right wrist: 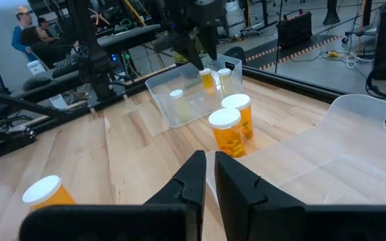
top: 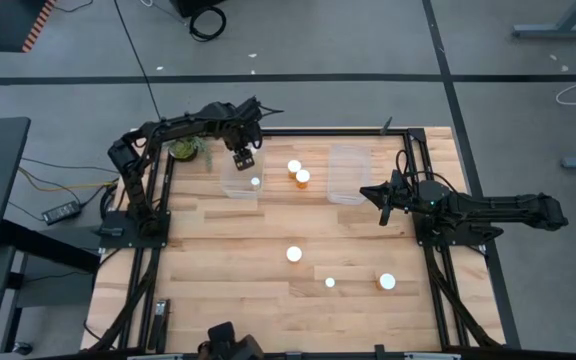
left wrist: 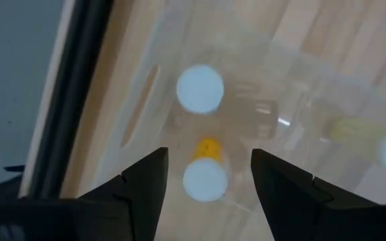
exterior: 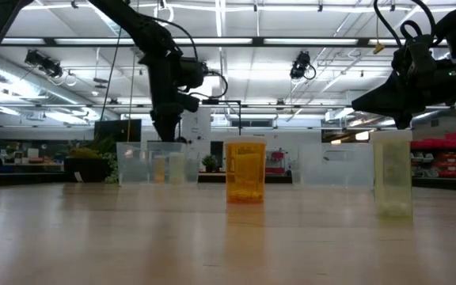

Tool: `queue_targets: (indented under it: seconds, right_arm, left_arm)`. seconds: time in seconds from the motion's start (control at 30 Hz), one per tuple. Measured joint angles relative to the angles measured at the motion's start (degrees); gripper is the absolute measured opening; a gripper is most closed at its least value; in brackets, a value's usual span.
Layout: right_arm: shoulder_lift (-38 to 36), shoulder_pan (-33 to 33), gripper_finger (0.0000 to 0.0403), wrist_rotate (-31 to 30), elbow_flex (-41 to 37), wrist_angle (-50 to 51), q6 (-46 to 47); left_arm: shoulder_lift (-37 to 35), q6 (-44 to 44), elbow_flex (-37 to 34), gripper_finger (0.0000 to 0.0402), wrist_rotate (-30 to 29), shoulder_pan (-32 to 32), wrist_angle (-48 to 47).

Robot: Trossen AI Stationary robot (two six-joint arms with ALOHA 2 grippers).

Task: Pick and place medicine bottles into bin by pill shape (circle, oval)
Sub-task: Put the large orange pill bottle into the right transparent bin

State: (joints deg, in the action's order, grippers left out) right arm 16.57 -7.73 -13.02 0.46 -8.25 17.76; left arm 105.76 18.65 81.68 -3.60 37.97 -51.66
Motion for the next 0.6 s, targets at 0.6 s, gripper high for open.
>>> queue_targets:
  seconds: [0.6]
  right_arm:
    - [0.01,-0.02,0.0039,0.0,0.01,-0.01,0.0]
  left_arm:
    - [-0.03,-11.09,5.14,0.0227,5.45,-17.49,1.13]
